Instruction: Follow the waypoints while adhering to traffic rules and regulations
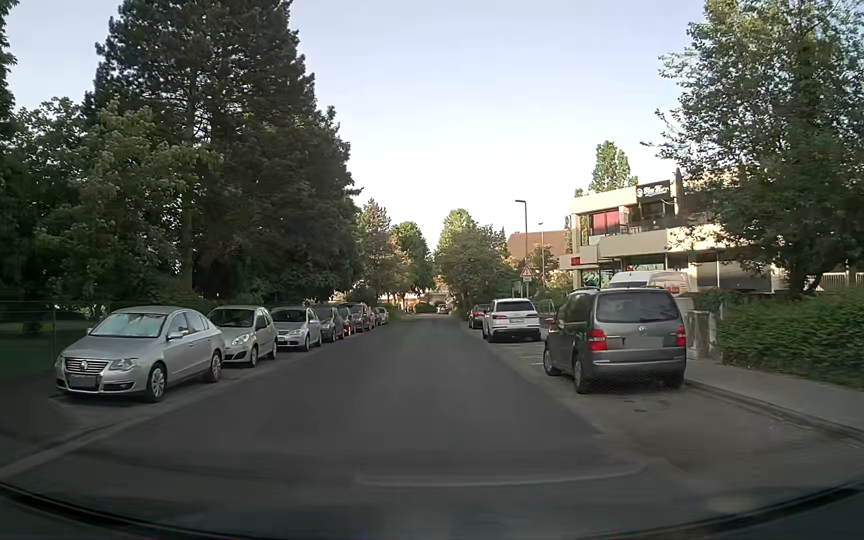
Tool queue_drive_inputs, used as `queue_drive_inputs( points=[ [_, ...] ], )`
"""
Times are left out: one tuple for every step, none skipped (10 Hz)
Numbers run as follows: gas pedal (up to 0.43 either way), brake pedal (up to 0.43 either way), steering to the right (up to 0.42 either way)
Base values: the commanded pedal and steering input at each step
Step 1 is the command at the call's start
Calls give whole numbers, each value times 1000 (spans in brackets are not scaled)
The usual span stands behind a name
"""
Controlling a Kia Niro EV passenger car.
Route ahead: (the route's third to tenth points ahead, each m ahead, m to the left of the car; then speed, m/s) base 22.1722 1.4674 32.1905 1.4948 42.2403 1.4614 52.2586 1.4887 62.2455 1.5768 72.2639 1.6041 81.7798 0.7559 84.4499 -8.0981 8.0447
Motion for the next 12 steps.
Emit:
queue_drive_inputs(
  points=[
    [130,0,-1],
    [130,0,-1],
    [130,0,-1],
    [130,0,-1],
    [130,0,-1],
    [130,0,-1],
    [130,0,0],
    [130,0,-1],
    [130,0,-1],
    [130,0,-1],
    [130,0,-1],
    [130,0,-1]
  ],
)
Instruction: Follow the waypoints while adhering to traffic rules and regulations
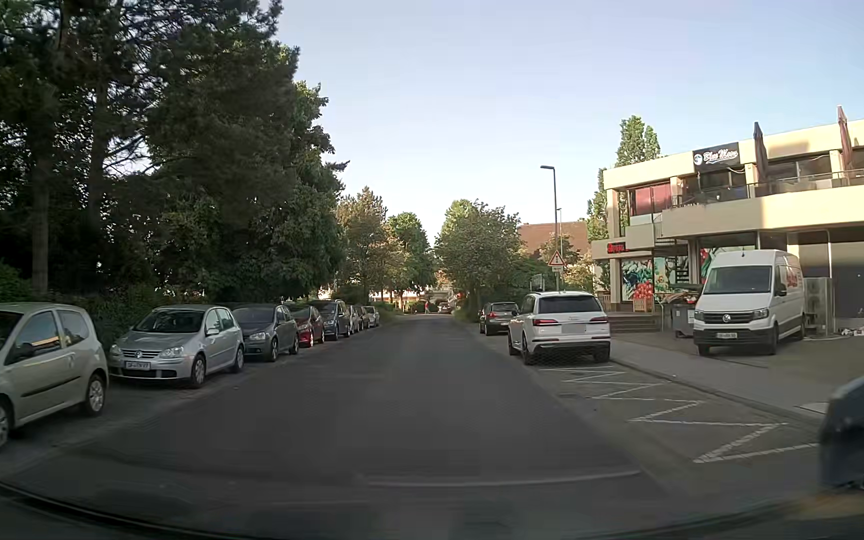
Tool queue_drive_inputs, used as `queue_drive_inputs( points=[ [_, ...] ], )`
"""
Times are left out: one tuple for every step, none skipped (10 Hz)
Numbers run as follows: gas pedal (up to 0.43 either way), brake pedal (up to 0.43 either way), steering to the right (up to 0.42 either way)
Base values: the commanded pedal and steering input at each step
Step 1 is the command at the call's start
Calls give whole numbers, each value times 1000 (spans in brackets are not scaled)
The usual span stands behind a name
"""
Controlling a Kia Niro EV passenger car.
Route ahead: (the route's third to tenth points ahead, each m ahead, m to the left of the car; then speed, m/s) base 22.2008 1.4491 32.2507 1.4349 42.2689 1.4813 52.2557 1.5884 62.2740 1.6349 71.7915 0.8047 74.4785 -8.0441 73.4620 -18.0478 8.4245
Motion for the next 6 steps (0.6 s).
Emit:
queue_drive_inputs(
  points=[
    [130,0,-1],
    [130,0,-1],
    [130,0,-6],
    [130,0,-9],
    [130,0,-10],
    [130,0,-9]
  ],
)
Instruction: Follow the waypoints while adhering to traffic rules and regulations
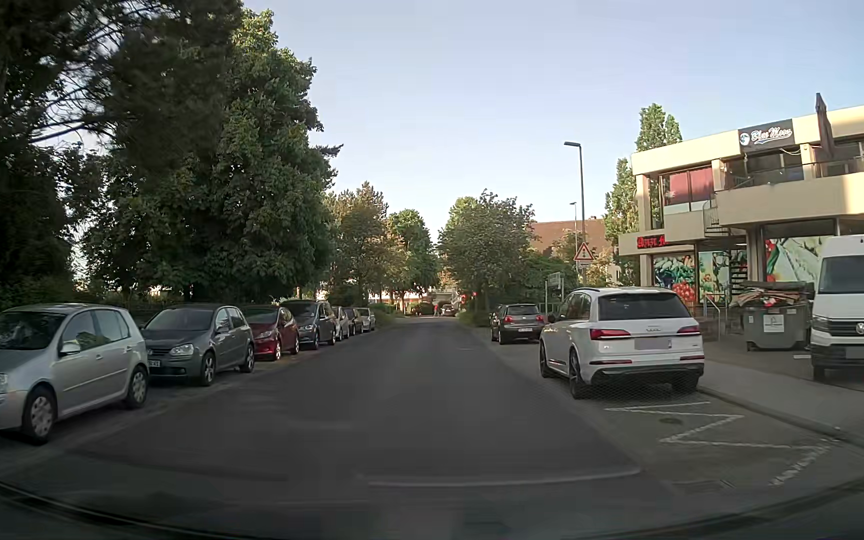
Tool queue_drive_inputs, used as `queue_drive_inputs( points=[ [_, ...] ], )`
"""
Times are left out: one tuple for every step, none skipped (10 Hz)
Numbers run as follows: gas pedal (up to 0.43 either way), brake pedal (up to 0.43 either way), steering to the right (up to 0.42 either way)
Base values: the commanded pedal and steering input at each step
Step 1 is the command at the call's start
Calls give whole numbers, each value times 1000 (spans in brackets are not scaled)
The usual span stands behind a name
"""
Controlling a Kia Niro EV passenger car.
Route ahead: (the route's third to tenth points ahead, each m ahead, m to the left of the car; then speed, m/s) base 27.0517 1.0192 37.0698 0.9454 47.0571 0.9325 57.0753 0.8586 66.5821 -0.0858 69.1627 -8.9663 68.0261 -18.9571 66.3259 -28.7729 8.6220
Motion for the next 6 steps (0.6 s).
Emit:
queue_drive_inputs(
  points=[
    [130,0,-7],
    [130,0,-6],
    [130,0,-6],
    [130,0,-6],
    [130,0,-5],
    [130,0,-3]
  ],
)
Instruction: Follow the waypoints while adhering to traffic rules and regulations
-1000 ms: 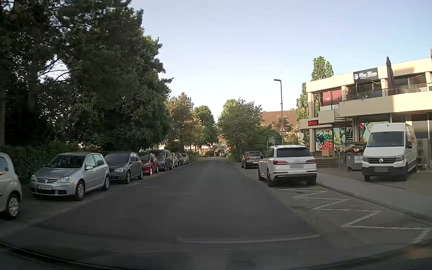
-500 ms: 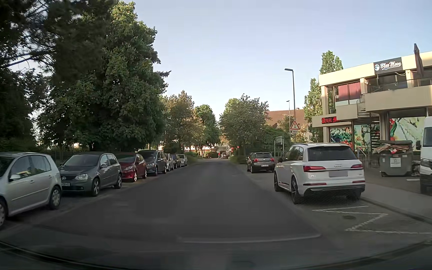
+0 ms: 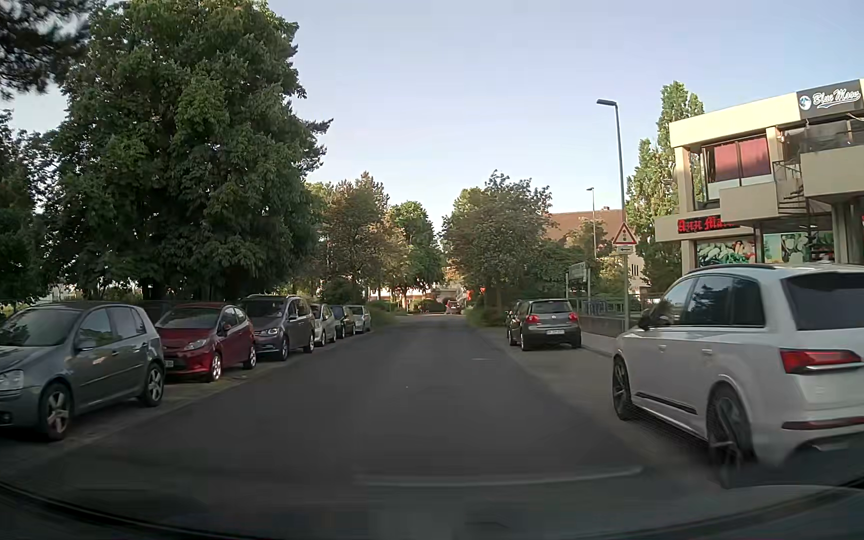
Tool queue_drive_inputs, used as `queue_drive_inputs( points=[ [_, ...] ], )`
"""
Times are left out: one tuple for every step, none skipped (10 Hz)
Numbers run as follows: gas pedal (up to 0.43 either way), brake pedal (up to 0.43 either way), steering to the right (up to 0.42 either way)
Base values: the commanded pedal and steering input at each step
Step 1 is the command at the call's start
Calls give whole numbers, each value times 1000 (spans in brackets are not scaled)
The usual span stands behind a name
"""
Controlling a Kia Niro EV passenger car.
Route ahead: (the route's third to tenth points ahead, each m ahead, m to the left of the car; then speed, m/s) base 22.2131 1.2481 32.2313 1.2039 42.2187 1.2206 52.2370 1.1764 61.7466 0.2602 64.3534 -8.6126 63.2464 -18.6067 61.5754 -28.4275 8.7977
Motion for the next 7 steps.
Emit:
queue_drive_inputs(
  points=[
    [130,0,-1],
    [130,0,-1],
    [130,0,-1],
    [130,0,-1],
    [130,0,-1],
    [130,0,-1],
    [130,0,-1]
  ],
)
